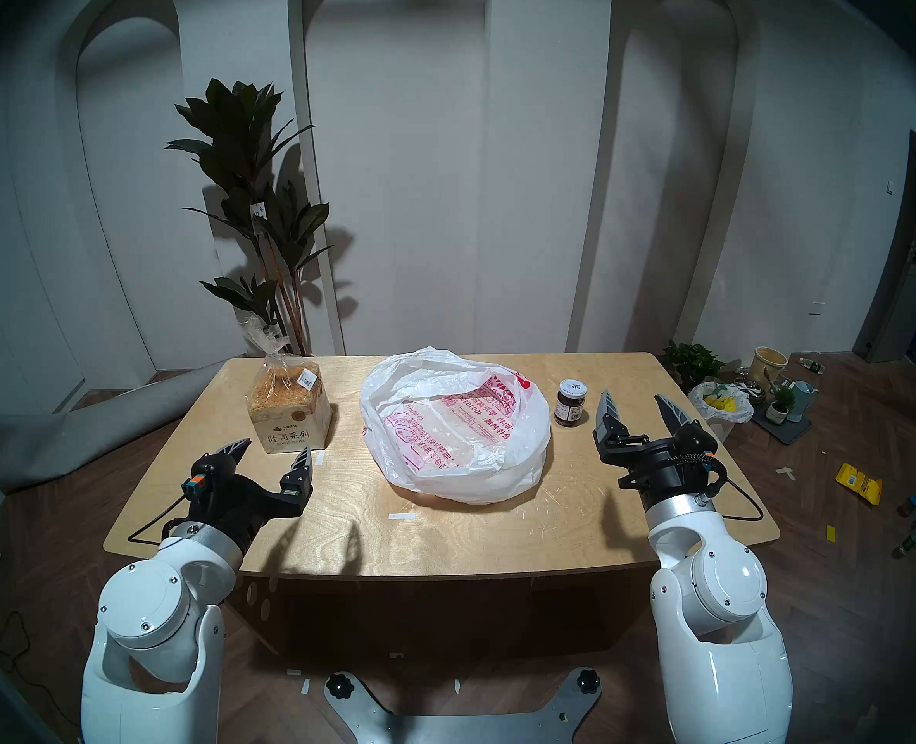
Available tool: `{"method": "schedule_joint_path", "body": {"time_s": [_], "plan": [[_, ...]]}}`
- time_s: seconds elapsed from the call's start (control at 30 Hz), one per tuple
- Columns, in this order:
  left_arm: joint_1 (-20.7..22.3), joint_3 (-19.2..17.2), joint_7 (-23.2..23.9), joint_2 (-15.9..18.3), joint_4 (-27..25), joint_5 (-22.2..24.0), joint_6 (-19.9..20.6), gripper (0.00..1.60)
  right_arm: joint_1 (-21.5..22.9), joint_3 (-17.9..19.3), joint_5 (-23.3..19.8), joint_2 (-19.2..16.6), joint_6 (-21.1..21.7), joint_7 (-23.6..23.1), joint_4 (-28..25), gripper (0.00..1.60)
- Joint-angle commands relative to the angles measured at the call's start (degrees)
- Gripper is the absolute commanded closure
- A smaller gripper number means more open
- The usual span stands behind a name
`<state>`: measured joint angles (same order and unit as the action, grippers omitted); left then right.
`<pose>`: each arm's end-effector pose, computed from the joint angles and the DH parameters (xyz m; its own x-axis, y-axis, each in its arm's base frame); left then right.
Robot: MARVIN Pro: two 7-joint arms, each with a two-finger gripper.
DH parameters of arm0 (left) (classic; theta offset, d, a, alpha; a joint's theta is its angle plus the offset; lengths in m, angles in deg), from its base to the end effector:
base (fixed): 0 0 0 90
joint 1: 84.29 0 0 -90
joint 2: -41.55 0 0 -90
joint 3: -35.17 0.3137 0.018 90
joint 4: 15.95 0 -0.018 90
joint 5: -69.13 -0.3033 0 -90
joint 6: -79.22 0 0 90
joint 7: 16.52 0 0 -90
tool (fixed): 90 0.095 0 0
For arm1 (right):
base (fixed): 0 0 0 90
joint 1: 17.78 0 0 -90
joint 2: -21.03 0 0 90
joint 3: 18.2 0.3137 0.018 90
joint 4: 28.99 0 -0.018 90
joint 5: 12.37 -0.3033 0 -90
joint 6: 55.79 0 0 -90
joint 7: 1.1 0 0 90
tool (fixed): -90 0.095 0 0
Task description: Bag the groceries: heavy items first, fragile items on top
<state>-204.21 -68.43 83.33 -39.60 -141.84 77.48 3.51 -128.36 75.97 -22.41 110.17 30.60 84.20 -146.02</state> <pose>0.2559 0.0825 -0.2655 0.1244 -0.0907 0.9881 -0.0577 -0.9948 -0.0841 0.3027 -0.0230 -0.2655 -0.1829 -0.1243 0.9753 0.0382 -0.9921 -0.1192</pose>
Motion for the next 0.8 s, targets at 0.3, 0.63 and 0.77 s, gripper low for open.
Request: {"method": "schedule_joint_path", "body": {"time_s": [0.3,0.63,0.77], "plan": [[12.3,0.1,-1.8,8.8,1.5,3.3,-1.5,0.00,0.4,0.1,0.0,0.0,-0.3,-0.1,-0.7,0.00],[18.1,3.0,-3.7,10.1,7.4,6.4,-1.1,0.00,0.5,0.1,-0.2,0.0,-0.3,-0.3,-0.4,0.00],[20.3,3.7,-4.2,10.9,9.8,7.0,-1.1,0.00,0.5,0.2,-0.3,0.0,-0.3,-0.4,-0.3,0.00]]}}
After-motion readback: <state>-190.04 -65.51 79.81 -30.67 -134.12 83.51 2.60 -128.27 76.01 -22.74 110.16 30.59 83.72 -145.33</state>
